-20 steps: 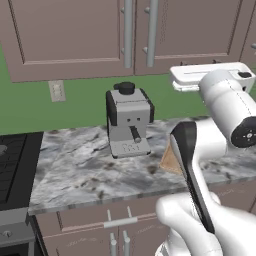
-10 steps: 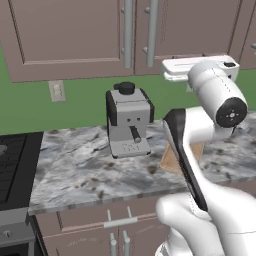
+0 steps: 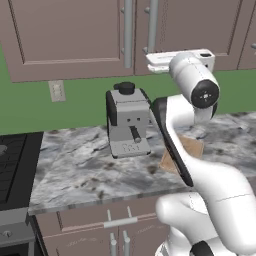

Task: Open the cabinet, retrieve the rolling pin, and place it next to the meat on the cutting board to prepare for tenderizing.

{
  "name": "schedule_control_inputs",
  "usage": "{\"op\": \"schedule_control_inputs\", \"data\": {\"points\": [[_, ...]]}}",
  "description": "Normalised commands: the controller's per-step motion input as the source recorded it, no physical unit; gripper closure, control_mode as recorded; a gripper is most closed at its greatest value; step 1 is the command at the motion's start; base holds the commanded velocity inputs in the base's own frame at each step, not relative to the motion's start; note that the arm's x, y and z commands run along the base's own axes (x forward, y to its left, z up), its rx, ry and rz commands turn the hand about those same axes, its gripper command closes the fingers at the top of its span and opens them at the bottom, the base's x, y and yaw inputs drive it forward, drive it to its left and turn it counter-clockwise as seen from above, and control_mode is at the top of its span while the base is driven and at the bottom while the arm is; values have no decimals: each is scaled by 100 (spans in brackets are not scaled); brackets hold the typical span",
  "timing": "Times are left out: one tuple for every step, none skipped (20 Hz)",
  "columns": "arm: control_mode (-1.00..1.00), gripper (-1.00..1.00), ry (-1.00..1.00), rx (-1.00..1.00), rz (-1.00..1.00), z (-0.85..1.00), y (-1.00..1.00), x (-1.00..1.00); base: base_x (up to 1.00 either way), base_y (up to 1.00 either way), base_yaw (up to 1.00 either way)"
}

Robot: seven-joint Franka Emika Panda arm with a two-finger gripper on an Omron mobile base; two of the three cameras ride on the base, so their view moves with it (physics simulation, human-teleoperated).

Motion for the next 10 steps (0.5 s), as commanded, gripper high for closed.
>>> {"op": "schedule_control_inputs", "data": {"points": [[-100, -100, 4, 0, 0, 0, 22, 52, 0, 0, 0], [-100, -100, 3, 0, 0, 0, 17, 51, 0, 0, 0], [-100, -100, 2, 0, 0, 0, 14, 49, 0, 0, 0], [-100, -100, 1, 0, 0, 0, 11, 49, 0, 0, 0], [-100, -100, 1, 0, 0, 0, 8, 47, 0, 0, 0], [-100, -100, 3, 0, 0, 0, 8, 47, 0, 0, 0], [-100, -100, 4, 0, 0, 0, 11, 53, 0, 0, 0], [-100, -100, 4, 0, 0, 0, 10, 54, 0, 0, 0], [-100, -100, 5, 0, 0, 0, 9, 54, 0, 0, 0], [-100, -100, 5, 0, 0, 0, 10, 55, 0, 0, 0]]}}
